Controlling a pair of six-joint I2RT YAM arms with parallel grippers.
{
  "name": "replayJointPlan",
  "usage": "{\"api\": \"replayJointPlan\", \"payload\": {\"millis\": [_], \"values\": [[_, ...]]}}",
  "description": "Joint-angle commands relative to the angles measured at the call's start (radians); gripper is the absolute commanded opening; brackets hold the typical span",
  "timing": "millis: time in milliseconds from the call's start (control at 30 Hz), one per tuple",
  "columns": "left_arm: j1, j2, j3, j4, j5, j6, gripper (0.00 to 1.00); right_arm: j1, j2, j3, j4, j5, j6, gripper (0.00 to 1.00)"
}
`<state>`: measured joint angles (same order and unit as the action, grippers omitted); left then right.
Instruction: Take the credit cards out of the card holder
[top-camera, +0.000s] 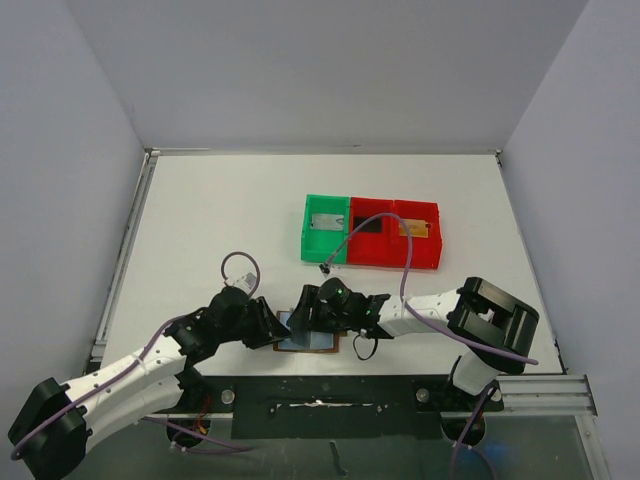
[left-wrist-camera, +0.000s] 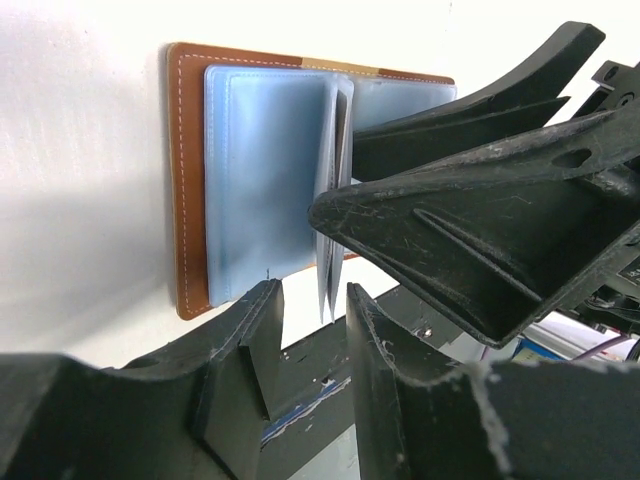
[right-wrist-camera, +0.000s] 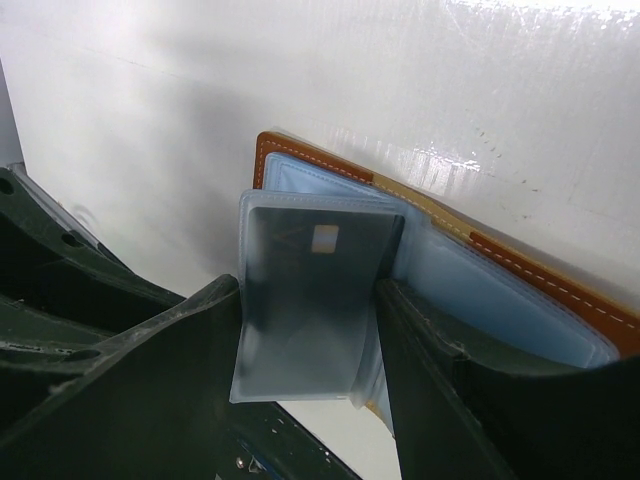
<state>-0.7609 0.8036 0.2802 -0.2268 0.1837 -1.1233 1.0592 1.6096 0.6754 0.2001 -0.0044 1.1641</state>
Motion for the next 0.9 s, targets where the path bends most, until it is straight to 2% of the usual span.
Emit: {"api": "replayJointPlan", "payload": {"millis": [0,333,700,867], "values": [[-0.006,0.0,0.011,0.037,-0.035,-0.004,0.31,-0.005,0.009,-0.026,-0.064,0.006,-0.009,0.54],[-0.011,0.003,0.001,0.048,-0.044,0.0,0.29,-0.012,-0.006,-0.051,-0.048,-0.005,-0.006,0.53],[-0.028,0.111,-0.004,0.146,-0.036,0.01,0.29,-0.013,0.0,-0.045,-0.017,-0.028,-0.007,0.53],[-0.04,0.1,0.0,0.133,-0.069,0.007,0.29,-0.013,0.0,-0.044,-0.007,-0.037,-0.009,0.53]]}}
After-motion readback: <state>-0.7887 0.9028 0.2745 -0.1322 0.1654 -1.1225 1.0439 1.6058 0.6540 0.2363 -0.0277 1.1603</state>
